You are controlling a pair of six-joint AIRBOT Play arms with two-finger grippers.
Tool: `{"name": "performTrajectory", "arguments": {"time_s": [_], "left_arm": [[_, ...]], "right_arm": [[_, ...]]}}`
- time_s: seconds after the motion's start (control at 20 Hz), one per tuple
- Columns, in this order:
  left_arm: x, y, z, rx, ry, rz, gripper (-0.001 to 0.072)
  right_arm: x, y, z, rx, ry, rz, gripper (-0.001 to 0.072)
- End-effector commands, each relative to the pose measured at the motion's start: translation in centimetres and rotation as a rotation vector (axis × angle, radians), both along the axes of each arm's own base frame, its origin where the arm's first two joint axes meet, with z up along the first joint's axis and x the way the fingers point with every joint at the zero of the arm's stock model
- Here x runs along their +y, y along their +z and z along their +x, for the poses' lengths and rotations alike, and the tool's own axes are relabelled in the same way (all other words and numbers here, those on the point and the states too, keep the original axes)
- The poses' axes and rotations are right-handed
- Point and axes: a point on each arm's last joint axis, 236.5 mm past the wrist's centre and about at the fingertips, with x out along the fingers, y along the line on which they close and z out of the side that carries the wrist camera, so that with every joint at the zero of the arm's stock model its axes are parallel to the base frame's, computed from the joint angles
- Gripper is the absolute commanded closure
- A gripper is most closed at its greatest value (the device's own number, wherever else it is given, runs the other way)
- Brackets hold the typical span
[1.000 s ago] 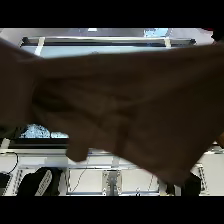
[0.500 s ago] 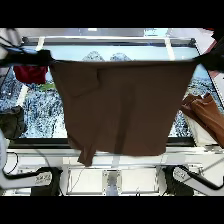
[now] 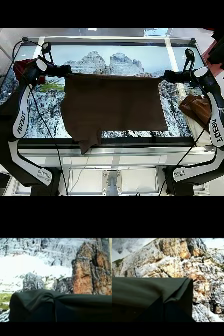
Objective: Fold the shirts.
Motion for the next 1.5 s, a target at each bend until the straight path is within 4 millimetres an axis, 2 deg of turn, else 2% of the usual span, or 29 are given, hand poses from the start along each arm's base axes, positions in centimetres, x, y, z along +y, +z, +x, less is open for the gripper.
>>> {"name": "performTrajectory", "arguments": {"time_s": [0.0,0.1,0.3,0.4,0.55,0.6,0.65,0.7,0.8,0.85,0.9,1.0,1.05,1.1,1.15,1.2,1.25,1.3,1.35,1.4,1.45], "left_arm": [[-0.5,-3.7,-4.3,0.222,-0.068,0.024,0.0697],[-0.7,-5.9,-7.2,0.344,-0.095,0.023,0.0696],[-0.5,-9.2,-10.2,0.451,-0.099,0.03,0.0696],[-0.5,-10.2,-11.2,0.486,-0.101,0.028,0.0696],[-0.8,-10.3,-11.8,0.505,-0.106,0.013,0.0683],[-1.1,-10.3,-11.7,0.502,-0.108,0.0,0.0582],[-1.4,-10.1,-11.6,0.498,-0.116,-0.012,0.0319],[-1.9,-9.8,-11.6,0.498,-0.117,-0.038,0.013],[-2.8,-8.3,-11.5,0.493,-0.134,-0.071,0.0117],[-2.8,-6.6,-11.0,0.466,-0.142,-0.067,0.0117],[-2.6,-4.3,-10.5,0.429,-0.154,-0.059,0.0116],[-2.3,2.2,-10.3,0.314,-0.203,-0.026,0.0116],[-2.0,5.8,-10.9,0.241,-0.227,-0.002,0.0116],[-1.8,8.9,-12.3,0.192,-0.253,0.031,0.0117],[-1.3,10.9,-14.3,0.178,-0.263,0.072,0.0117],[-0.6,11.9,-16.8,0.183,-0.261,0.105,0.0116],[0.1,11.7,-19.2,0.194,-0.242,0.132,0.0117],[0.5,10.3,-21.9,0.217,-0.204,0.132,0.0117],[0.5,8.1,-24.5,0.248,-0.156,0.101,0.0116],[0.0,5.0,-27.6,0.294,-0.09,0.04,0.0117],[-0.8,1.9,-30.8,0.361,-0.019,-0.036,0.0117]], "right_arm": [[0.2,-2.0,-0.7,0.056,0.021,-0.018,0.0685],[0.2,-3.1,-1.5,0.1,0.016,-0.015,0.0685],[0.4,-6.2,-3.6,0.181,0.01,-0.005,0.0685],[0.4,-7.6,-4.4,0.207,0.0,-0.002,0.0685],[0.5,-8.9,-5.3,0.239,-0.011,0.009,0.0676],[0.5,-8.9,-5.4,0.246,-0.026,0.021,0.0625],[0.6,-8.9,-5.5,0.256,-0.039,0.034,0.0484],[0.6,-8.8,-5.6,0.263,-0.042,0.041,0.043],[1.1,-8.2,-6.1,0.29,-0.007,0.046,0.043],[1.1,-7.4,-6.3,0.299,0.015,0.037,0.043],[0.8,-6.1,-6.5,0.299,0.036,0.009,0.043],[-0.8,-2.3,-6.8,0.272,0.04,-0.045,0.043],[-1.7,0.2,-6.9,0.236,0.033,-0.07,0.043],[-2.6,2.7,-7.2,0.189,0.015,-0.086,0.043],[-3.1,4.7,-7.6,0.151,0.002,-0.097,0.0429],[-3.5,6.3,-8.2,0.123,-0.004,-0.108,0.0429],[-3.8,7.2,-8.8,0.107,-0.008,-0.117,0.0429],[-4.0,7.7,-9.5,0.101,-0.008,-0.12,0.0428],[-3.9,7.7,-10.1,0.111,-0.007,-0.115,0.0418],[-3.7,7.4,-10.8,0.131,0.0,-0.109,0.0361],[-3.2,7.0,-11.4,0.154,0.015,-0.092,0.0361]]}}
